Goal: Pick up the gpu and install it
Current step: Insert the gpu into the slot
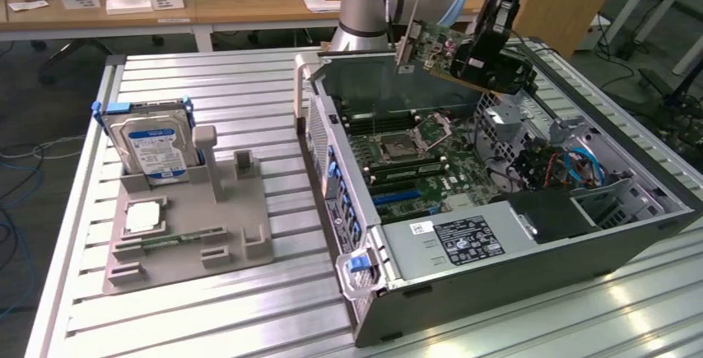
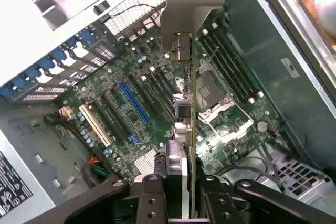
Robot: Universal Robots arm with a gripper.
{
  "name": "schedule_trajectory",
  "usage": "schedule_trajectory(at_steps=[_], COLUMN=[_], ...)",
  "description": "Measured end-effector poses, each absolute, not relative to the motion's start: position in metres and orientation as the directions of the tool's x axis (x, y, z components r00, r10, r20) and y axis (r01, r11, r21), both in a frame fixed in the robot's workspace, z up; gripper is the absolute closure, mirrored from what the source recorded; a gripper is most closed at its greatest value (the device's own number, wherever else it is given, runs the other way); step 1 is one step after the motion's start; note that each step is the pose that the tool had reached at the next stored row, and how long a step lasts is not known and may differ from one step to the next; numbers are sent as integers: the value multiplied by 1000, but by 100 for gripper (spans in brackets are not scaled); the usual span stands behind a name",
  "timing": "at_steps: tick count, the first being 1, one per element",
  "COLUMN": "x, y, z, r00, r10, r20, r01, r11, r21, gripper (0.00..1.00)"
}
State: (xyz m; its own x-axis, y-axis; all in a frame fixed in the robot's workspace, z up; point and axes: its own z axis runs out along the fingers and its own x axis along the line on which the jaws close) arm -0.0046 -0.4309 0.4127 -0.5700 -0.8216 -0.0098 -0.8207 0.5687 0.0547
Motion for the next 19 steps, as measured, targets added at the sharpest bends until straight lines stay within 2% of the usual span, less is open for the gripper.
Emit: schedule_trajectory(at_steps=[19], x=[-5], y=[-431], z=[413], r00=[-365], r10=[-931], r20=[-10], r01=[-930], r11=[364], r21=[54], gripper=[72])
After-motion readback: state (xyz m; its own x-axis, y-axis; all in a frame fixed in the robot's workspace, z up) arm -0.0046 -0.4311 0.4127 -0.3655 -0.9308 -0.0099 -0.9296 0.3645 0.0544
